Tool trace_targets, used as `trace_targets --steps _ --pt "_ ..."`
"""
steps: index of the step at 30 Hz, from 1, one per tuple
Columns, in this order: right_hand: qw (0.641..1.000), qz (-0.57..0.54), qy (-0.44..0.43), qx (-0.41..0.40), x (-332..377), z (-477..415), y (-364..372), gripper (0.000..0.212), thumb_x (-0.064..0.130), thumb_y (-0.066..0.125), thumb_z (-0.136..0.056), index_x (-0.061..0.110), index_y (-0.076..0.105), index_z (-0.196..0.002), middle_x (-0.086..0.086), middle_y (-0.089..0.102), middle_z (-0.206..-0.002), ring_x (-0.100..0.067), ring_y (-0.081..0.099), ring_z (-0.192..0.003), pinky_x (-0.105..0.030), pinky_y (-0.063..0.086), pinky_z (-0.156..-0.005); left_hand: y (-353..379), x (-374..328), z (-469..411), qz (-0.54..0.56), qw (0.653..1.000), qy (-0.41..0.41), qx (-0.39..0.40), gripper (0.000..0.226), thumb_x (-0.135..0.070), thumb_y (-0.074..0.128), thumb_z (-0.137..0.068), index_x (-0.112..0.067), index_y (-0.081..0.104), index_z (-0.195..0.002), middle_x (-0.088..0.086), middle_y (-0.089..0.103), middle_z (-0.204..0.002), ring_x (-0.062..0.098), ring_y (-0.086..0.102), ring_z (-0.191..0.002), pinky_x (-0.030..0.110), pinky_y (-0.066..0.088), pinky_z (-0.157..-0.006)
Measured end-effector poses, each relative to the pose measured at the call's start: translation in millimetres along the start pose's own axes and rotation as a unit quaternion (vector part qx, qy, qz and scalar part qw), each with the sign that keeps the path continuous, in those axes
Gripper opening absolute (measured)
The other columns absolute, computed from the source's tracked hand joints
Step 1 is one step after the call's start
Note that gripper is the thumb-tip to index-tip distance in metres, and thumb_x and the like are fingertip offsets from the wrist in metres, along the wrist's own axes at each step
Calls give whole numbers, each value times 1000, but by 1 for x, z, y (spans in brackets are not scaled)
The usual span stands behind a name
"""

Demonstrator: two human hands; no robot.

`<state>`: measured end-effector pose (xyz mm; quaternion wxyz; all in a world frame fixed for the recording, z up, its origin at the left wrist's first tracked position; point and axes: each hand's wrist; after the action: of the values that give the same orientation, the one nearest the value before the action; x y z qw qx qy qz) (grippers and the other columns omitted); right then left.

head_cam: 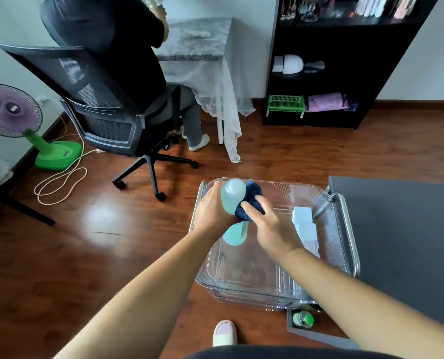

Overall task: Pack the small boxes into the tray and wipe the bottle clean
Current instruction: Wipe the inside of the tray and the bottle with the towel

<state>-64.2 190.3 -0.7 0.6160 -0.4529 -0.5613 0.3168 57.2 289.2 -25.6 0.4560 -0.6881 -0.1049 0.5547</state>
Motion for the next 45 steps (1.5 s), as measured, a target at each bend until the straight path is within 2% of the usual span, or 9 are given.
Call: trace_targets --steps 6,10,15,22,25,30,39,42,45 --pt "998 0 36 -54 -21 -7 9 48 6 43 -93 20 46 -139 -11 43 -142 -36 59 -109 -37 49 -85 2 3 4 24 1000 -5 -17 73 -48 80 -50 -31 49 -114 -14 60 -104 10 57 -93 31 51 -74" --pt "999 -26 -15 -24 -6 -2 10 52 -15 68 -66 1 66 -116 -29 61 -117 -42 67 -73 -31 49 -57 0 5 2 -12 1000 9 -21 66 -51 77 -55 -33 50 -112 -19 50 -97 4 50 -89 22 38 -70" --pt "999 6 27 -47 -33 -10 8 55 2 47 -89 23 45 -140 -9 44 -141 -35 54 -109 -34 44 -76 4 7 4 3 1000 -2 -17 76 -48 81 -47 -33 46 -112 -13 60 -104 14 58 -92 32 52 -72" --pt "999 5 -27 -36 -36 -5 23 44 15 40 -93 32 53 -132 -7 53 -128 -30 59 -102 -31 46 -78 0 9 1 1 1000 0 -14 77 -58 79 -44 -35 44 -109 -19 54 -98 9 53 -90 26 44 -68" --pt "981 -101 108 -122 -50 -19 8 33 18 42 -93 37 62 -110 5 61 -110 -19 63 -94 -16 45 -70 1 14 3 8 1000 -1 -18 80 -52 83 -42 -40 40 -108 -20 48 -96 13 53 -89 27 42 -66" --pt "969 -187 113 -114 -33 -45 2 58 -13 34 -90 15 47 -139 -5 42 -148 -25 43 -133 -29 32 -111 1 14 3 23 1000 7 -15 82 -46 86 -44 -40 40 -112 -26 45 -91 12 52 -88 26 41 -64" --pt "944 -323 52 -45 -27 3 24 63 -14 34 -92 22 41 -143 6 37 -151 -18 49 -128 -19 43 -101 -5 11 -3 58 998 0 13 82 -36 89 -49 -34 47 -119 -27 49 -94 5 49 -91 22 41 -70" --pt "913 -386 127 -34 -36 -4 19 51 -1 36 -97 30 51 -135 5 61 -127 -12 60 -93 -26 48 -90 -8 9 -2 69 997 1 17 84 -29 90 -51 -34 45 -122 -33 42 -95 9 48 -96 25 40 -75" --pt "885 -425 185 -50 -46 -13 8 44 2 40 -97 32 56 -125 14 62 -113 -7 57 -103 0 41 -75 -10 7 4 56 998 9 32 95 -32 90 -53 -34 40 -133 -22 46 -120 14 46 -116 28 40 -89"
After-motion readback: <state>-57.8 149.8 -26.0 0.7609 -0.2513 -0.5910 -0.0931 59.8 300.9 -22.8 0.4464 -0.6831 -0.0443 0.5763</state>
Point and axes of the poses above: each hand's wrist, its own z-axis away from the middle knuckle, its own y-axis out of the palm, x = y × z
